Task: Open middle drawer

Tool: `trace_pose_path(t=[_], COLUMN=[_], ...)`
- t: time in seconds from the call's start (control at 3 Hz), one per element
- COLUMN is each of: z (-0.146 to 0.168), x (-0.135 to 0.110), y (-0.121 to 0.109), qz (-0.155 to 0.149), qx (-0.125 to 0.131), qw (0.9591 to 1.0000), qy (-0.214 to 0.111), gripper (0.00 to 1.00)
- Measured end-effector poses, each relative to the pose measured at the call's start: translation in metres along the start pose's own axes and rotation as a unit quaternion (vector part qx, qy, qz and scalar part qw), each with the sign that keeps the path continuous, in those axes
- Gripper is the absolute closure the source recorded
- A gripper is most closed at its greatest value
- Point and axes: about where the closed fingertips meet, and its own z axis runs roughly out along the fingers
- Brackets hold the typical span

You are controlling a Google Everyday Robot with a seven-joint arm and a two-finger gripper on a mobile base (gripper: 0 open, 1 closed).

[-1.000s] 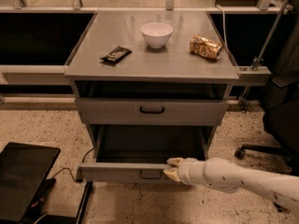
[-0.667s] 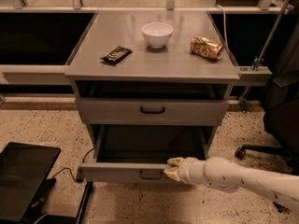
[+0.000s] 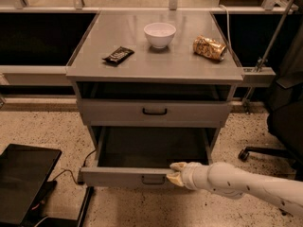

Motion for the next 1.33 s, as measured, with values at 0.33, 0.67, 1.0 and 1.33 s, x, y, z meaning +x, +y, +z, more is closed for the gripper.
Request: trace_pose_path(t=[0.33,0.67,1.0,1.33], z=[-0.0037,-0.0061,-0.0102,-0.0122], x=[0.0063,0.0038,0.0099,0.0078], y=[0.0095,0.0092,0.0184,0.0182], qz=[0.007,0.007,0.014,0.014], qx=[-0.003,-0.003,-0.006,-0.006], qw=[1.0000,1.0000,0.9999,0.9999], qy=[-0.001,-0.001,-0.002,-0.002], gripper=[1.00,1.00,1.00,1.00])
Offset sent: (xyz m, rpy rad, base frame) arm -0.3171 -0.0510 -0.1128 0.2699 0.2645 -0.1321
